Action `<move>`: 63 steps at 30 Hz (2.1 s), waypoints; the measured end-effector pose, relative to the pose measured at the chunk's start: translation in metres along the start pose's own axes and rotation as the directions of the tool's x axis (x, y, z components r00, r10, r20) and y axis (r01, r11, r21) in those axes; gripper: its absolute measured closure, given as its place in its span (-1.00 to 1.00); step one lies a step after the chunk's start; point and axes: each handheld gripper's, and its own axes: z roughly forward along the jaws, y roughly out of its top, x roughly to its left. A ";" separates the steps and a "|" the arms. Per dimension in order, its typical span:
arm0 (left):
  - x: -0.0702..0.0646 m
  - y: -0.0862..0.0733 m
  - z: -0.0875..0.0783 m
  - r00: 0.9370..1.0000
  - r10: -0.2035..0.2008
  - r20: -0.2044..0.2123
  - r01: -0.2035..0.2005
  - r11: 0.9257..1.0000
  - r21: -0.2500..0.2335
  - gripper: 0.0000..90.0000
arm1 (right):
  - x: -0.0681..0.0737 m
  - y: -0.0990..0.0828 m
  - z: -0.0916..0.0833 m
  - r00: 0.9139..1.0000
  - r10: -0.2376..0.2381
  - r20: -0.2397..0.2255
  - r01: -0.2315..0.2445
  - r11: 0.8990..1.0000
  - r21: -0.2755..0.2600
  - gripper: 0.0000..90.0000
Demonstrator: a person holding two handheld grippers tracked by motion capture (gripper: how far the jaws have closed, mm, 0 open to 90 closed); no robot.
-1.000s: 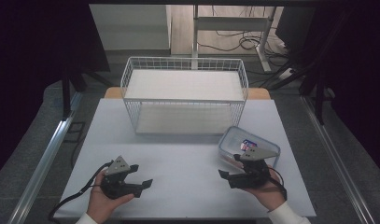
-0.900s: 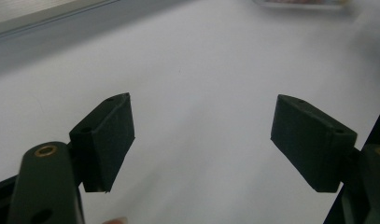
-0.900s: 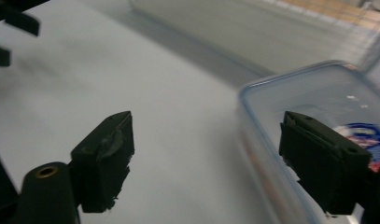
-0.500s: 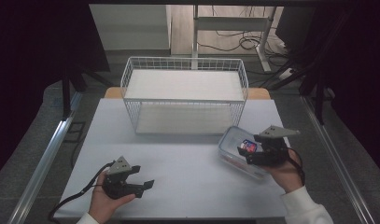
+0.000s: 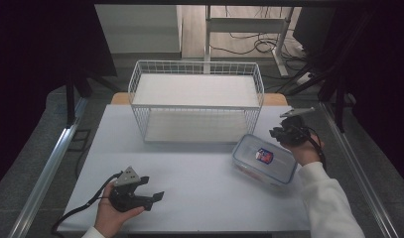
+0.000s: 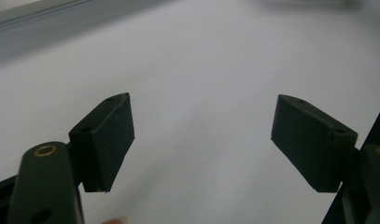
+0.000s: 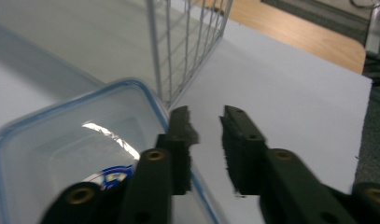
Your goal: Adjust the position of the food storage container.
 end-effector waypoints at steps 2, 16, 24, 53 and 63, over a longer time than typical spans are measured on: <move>0.000 0.000 0.000 1.000 0.000 -0.004 0.000 1.000 -0.003 -0.53 | -0.003 0.000 0.006 1.000 0.001 -0.009 -0.001 1.000 0.017 0.84; 0.001 -0.001 0.002 1.000 0.005 -0.015 -0.005 1.000 0.004 -0.54 | -0.009 -0.006 0.051 0.997 -0.040 -0.066 0.051 0.982 0.181 0.98; 0.001 0.000 0.002 1.000 0.008 -0.016 -0.008 1.000 0.005 -0.54 | 0.001 -0.006 0.050 0.996 -0.051 -0.072 0.064 0.981 0.182 0.98; 0.000 -0.002 0.002 1.000 0.014 -0.012 -0.014 1.000 0.016 -0.53 | 0.031 -0.025 -0.023 0.986 -0.132 -0.102 0.137 0.990 0.044 0.98; 0.002 0.001 0.003 1.000 -0.008 0.001 0.008 1.000 0.001 -0.52 | 0.005 -0.098 -0.043 0.999 0.031 -0.038 -0.026 0.990 0.138 0.98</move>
